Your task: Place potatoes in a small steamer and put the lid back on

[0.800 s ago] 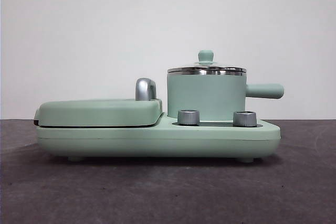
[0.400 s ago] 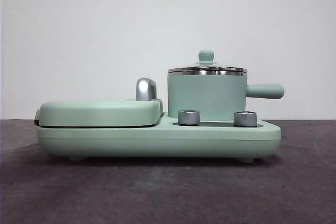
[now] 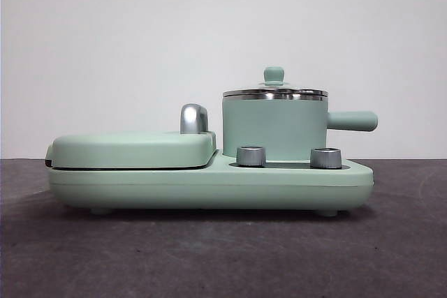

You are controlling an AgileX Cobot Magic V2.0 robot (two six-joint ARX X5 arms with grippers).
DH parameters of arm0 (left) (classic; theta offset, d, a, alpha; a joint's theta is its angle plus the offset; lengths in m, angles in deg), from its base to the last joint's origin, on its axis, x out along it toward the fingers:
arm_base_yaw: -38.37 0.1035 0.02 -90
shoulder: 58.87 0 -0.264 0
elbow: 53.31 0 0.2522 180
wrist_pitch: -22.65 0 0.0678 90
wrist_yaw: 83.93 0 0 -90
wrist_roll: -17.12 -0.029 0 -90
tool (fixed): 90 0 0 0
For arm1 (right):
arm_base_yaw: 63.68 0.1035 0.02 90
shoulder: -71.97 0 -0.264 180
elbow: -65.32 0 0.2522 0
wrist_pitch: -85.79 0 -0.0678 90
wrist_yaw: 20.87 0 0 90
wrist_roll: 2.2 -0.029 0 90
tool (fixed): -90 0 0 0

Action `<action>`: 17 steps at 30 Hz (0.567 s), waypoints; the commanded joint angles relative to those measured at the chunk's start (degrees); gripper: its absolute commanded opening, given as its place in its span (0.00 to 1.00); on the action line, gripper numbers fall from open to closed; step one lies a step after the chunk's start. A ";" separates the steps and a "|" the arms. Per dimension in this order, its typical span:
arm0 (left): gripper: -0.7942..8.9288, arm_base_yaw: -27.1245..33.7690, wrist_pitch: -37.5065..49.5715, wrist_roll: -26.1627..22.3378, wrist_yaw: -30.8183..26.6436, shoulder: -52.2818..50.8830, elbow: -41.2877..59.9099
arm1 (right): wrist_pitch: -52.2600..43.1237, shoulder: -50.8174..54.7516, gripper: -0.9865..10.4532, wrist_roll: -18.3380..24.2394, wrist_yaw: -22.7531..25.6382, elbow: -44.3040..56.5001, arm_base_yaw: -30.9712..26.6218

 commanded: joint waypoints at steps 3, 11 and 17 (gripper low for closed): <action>0.09 -0.44 0.72 0.24 0.07 0.04 -0.31 | -0.61 -0.24 0.10 0.46 -0.07 -0.46 0.26; 0.09 2.80 0.94 0.22 0.50 -2.19 0.22 | -0.61 -0.24 0.10 0.46 -0.07 -0.46 0.26; 0.09 15.98 8.96 -0.02 2.05 -7.02 8.83 | -0.61 -0.22 0.10 0.46 -0.07 -0.46 0.26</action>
